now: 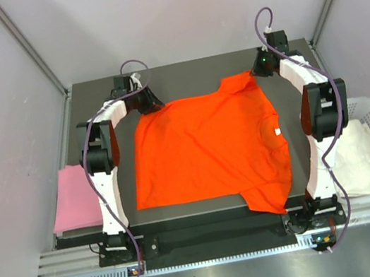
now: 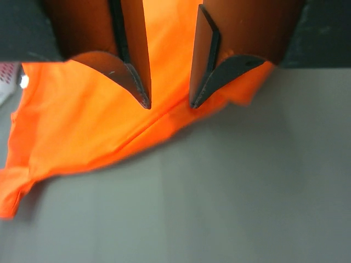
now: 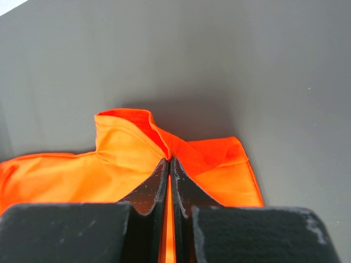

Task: Fold and stack the t-shirts
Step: Flatten the tshirt out

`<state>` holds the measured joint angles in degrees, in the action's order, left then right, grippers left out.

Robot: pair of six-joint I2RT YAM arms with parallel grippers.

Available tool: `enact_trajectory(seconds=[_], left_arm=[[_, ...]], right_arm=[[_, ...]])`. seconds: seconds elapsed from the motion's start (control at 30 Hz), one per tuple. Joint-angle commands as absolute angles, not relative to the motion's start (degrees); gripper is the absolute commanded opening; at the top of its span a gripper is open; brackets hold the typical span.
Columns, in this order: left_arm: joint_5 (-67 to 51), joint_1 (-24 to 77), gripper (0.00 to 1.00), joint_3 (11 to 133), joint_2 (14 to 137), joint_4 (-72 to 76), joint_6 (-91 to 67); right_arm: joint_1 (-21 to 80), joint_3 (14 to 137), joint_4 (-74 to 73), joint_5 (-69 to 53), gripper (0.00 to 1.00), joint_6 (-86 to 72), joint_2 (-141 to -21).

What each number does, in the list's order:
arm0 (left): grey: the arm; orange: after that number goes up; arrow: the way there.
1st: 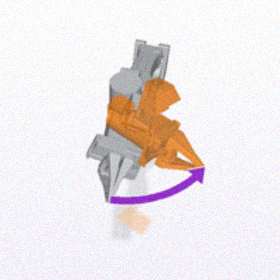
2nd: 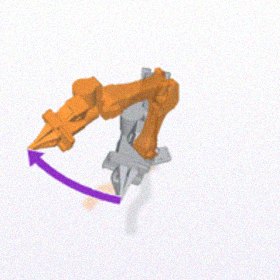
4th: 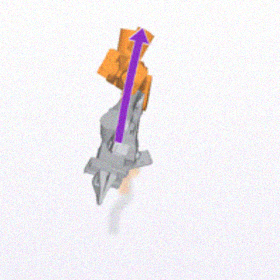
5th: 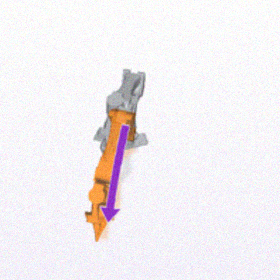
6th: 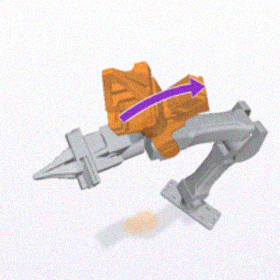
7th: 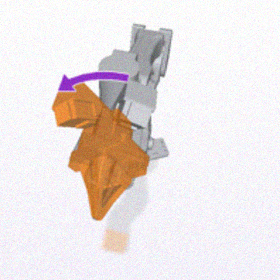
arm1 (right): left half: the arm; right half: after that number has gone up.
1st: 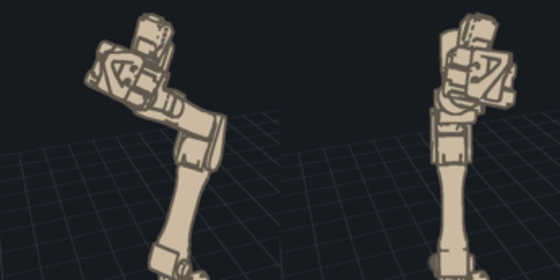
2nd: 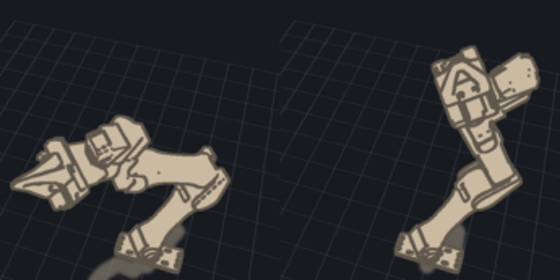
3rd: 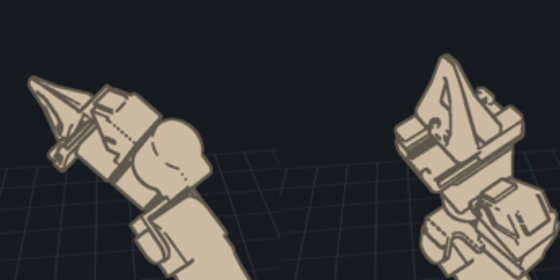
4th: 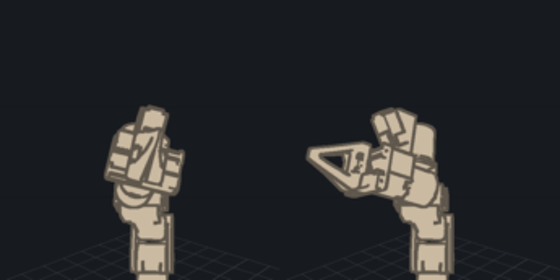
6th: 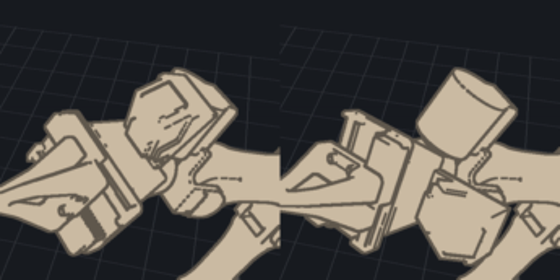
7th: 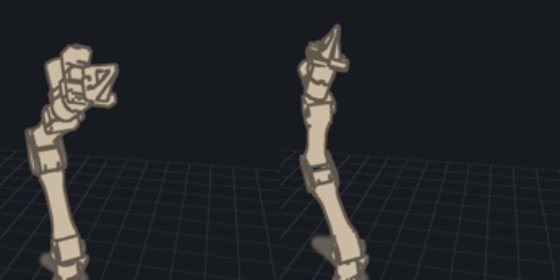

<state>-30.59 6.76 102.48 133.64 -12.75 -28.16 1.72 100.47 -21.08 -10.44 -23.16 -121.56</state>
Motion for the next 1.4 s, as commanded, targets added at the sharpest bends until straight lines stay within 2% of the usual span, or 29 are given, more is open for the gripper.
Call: enact_trajectory(seconds=[0.0, 0.07, 0.3, 0.4, 0.43, 0.5, 0.53, 0.63, 0.67, 0.77, 0.8, 0.9, 1.2, 1.27, 1.37], left_arm=[[-33.8, 7.7, 0.39, 99.5, 126.9, -20.8, -28.9], [-32.4, 9.2, 0.38, 99.2, 126.3, -25.0, -28.2], [-30.8, 17.0, 0.37, 84.7, 115.6, -27.1, -28.1], [-24.1, 19.2, 0.38, 78.7, 107.4, -23.3, -27.8], [-22.3, 18.7, 0.45, 77.9, 105.7, -21.8, -27.7], [-19.2, 16.3, 0.51, 78.9, 103.1, -22.0, -26.9], [-18.6, 15.2, 0.59, 79.7, 102.9, -22.5, -26.1], [-16.3, 10.6, 0.64, 83.8, 104.1, -25.0, -22.9], [-16.8, 8.0, 0.66, 85.1, 104.7, -25.0, -22.4], [-24.0, 3.7, 0.73, 87.3, 110.6, -21.0, -19.6], [-32.1, 2.6, 0.73, 89.3, 112.8, -22.1, -19.2], [-37.9, 1.1, 0.75, 96.0, 120.3, -26.5, -17.1], [-33.1, 1.5, 0.75, 96.2, 125.2, -22.0, -14.8], [-32.3, 1.6, 0.63, 96.9, 125.8, -23.5, -13.8], [-30.9, 2.1, 0.56, 94.2, 123.6, -22.1, -14.0]], right_arm=[[1.9, 100.4, -20.1, -10.8, 0.0, -23.5, -119.7], [1.8, 100.1, -20.0, -10.8, 0.0, -23.3, -119.5], [1.8, 100.0, -21.4, -9.6, 0.02, -23.0, -119.4], [1.7, 102.6, -23.8, -7.7, 0.04, -22.5, -120.5], [1.6, 104.1, -25.2, -7.0, 0.04, -22.2, -120.9], [1.6, 105.7, -25.7, -6.0, 0.04, -21.4, -122.3], [1.5, 107.2, -25.6, -5.9, 0.06, -20.7, -123.7], [1.6, 111.0, -26.3, -5.6, 0.19, -19.9, -125.8], [1.6, 111.9, -26.5, -5.5, 0.34, -19.6, -126.6], [1.6, 116.2, -29.2, -6.1, 0.49, -18.5, -127.8], [1.6, 117.4, -31.8, -6.1, 0.51, -18.3, -128.1], [1.8, 120.1, -35.8, -5.0, 0.54, -16.4, -127.4], [3.1, 105.1, -33.8, -6.8, 0.56, -15.2, -115.0], [3.5, 101.1, -32.9, -7.1, 0.56, -15.1, -112.1], [3.5, 97.1, -32.3, -7.0, 0.56, -14.9, -109.5]])
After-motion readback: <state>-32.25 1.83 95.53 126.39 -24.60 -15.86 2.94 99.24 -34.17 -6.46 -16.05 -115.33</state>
